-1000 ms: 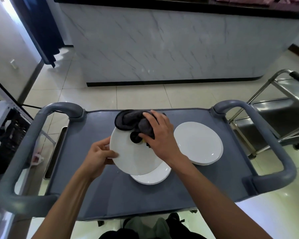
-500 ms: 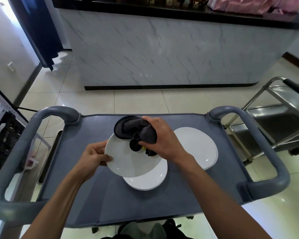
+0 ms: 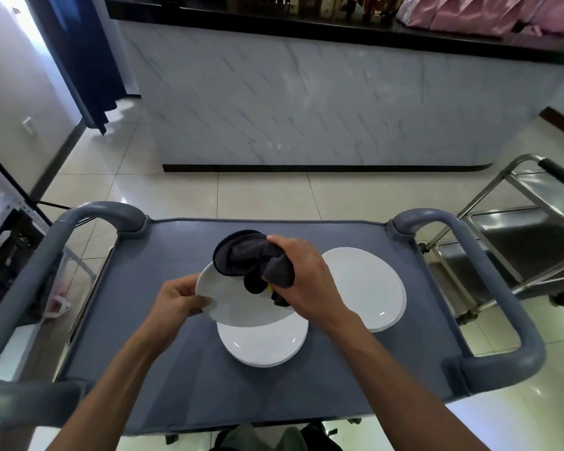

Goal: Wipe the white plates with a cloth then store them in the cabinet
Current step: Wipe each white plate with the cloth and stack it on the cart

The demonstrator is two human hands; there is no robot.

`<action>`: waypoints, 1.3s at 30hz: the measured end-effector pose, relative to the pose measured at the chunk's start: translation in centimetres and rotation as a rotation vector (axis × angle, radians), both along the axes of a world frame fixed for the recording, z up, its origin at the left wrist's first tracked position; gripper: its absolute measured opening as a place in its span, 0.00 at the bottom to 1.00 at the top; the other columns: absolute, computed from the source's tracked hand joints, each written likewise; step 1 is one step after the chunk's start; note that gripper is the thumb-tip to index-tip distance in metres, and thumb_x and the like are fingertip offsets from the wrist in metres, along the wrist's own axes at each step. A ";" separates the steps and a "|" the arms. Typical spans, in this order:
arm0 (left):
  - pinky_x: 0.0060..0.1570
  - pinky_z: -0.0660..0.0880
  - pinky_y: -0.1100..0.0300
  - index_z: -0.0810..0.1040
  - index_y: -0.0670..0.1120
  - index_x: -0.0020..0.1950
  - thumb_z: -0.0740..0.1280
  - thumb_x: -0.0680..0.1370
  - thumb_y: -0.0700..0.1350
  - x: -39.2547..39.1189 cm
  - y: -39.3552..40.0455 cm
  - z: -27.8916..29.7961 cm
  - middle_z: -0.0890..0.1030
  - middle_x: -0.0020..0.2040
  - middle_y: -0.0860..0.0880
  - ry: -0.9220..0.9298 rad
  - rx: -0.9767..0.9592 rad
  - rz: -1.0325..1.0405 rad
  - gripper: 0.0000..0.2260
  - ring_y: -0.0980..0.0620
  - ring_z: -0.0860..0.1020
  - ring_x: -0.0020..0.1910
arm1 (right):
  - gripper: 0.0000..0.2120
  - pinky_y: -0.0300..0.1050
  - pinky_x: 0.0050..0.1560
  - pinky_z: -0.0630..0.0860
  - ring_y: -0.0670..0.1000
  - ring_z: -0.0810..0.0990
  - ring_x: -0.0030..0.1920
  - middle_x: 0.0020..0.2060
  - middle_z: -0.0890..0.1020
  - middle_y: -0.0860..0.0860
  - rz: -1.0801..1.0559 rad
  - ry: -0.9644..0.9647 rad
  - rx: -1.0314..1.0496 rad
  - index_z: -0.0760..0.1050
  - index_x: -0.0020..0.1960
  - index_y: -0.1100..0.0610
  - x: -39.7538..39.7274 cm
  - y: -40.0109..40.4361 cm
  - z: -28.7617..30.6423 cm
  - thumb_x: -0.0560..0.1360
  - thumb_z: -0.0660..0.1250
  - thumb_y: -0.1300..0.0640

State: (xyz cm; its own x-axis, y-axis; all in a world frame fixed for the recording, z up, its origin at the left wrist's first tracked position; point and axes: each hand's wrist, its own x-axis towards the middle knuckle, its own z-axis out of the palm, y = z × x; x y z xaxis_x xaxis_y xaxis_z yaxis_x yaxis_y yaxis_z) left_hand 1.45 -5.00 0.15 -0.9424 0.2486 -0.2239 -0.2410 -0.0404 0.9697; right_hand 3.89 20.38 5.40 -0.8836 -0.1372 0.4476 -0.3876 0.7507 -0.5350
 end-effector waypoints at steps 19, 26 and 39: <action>0.44 0.76 0.50 0.79 0.39 0.63 0.73 0.66 0.68 2.0 6.3 0.1 0.84 0.59 0.41 -0.815 0.317 0.217 0.38 0.39 0.83 0.56 | 0.31 0.57 0.49 0.75 0.58 0.78 0.53 0.57 0.77 0.55 0.133 0.426 0.076 0.72 0.65 0.55 0.0 5.2 -1.2 0.65 0.76 0.67; 0.34 0.70 0.60 0.86 0.49 0.43 0.71 0.66 0.49 1.8 8.1 1.4 0.84 0.48 0.47 -0.677 0.292 0.199 0.08 0.46 0.84 0.46 | 0.19 0.54 0.51 0.73 0.57 0.77 0.53 0.57 0.75 0.53 0.180 0.484 0.066 0.72 0.64 0.53 0.3 6.1 -2.1 0.76 0.72 0.59; 0.30 0.79 0.64 0.76 0.33 0.51 0.59 0.83 0.35 1.2 9.3 1.1 0.83 0.38 0.43 -0.571 0.579 0.549 0.08 0.52 0.83 0.33 | 0.13 0.57 0.55 0.74 0.61 0.80 0.56 0.57 0.81 0.58 0.304 0.310 0.196 0.82 0.61 0.58 0.9 9.6 -1.1 0.79 0.63 0.64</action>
State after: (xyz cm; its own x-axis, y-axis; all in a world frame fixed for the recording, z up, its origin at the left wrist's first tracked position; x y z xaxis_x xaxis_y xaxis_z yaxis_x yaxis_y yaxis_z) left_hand 2.64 4.29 1.20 -0.7475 0.0229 -0.6638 -0.4732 -0.7198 0.5080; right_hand 4.78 29.96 4.26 -0.6188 -0.4771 0.6240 -0.7246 0.6536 -0.2188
